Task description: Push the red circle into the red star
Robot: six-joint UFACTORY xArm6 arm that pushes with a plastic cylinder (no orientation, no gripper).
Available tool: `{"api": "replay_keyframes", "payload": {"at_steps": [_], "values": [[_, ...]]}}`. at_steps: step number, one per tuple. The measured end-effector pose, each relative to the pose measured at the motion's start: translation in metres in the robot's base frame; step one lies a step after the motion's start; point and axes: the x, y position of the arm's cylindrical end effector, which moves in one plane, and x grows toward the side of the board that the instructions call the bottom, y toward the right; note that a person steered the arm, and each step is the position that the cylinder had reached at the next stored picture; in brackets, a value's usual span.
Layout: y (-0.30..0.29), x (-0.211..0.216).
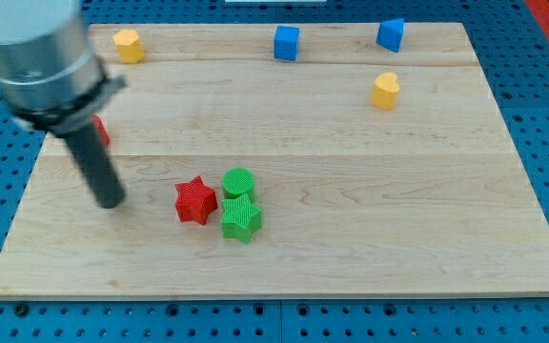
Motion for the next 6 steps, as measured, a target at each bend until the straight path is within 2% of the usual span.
{"api": "replay_keyframes", "payload": {"at_steps": [1,2,3,4,5,6], "values": [[-0.057,-0.018],[-0.063,-0.078],[-0.033,-0.114],[0.060,-0.078],[0.154,-0.024],[0.184,-0.041]]}}
